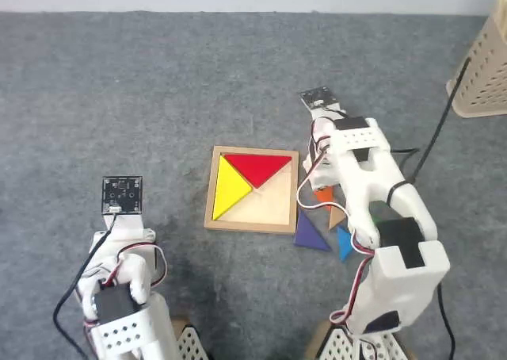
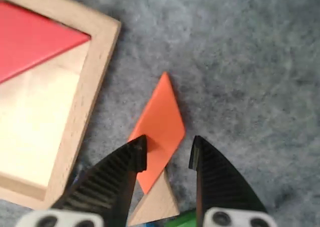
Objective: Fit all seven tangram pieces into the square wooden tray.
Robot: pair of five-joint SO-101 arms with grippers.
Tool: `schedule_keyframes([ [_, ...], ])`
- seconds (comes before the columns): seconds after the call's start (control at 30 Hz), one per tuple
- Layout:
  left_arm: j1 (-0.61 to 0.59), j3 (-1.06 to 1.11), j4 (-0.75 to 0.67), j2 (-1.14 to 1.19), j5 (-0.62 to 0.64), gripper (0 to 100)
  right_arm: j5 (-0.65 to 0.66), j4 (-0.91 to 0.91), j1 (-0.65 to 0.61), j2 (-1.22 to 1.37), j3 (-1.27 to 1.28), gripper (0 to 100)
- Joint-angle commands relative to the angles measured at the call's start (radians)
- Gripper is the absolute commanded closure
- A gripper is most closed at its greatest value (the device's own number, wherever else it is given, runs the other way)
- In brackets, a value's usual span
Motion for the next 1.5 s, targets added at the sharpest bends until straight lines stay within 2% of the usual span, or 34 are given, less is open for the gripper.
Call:
schedule_keyframes([
  [0.0, -0.003, -0.007, 0.008, -0.014, -0.005, 99, -0.018, -0.015, -0.002, -0.096, -0.025, 84.7],
  [0.23, -0.003, -0.007, 0.008, -0.014, -0.005, 99, -0.101, 0.030, -0.082, -0.185, 0.009, 84.3],
  [0.37, -0.003, -0.007, 0.008, -0.014, -0.005, 99, -0.110, -0.012, -0.081, -0.117, 0.026, 84.2],
  [0.53, -0.003, -0.007, 0.008, -0.014, -0.005, 99, -0.117, -0.012, -0.077, 0.012, -0.020, 78.0],
  [0.8, -0.003, -0.007, 0.008, -0.014, -0.005, 99, -0.117, 0.002, -0.045, 0.056, -0.046, 87.4],
  [1.1, -0.003, -0.007, 0.008, -0.014, -0.005, 99, -0.118, 0.048, -0.047, -0.134, -0.052, 98.8],
  [1.23, -0.003, -0.007, 0.008, -0.014, -0.005, 99, -0.123, 0.087, -0.133, -0.257, -0.087, 99.2],
  [1.47, -0.003, -0.007, 0.008, -0.014, -0.005, 99, -0.276, 0.093, -0.315, -0.222, -0.109, 99.2],
])
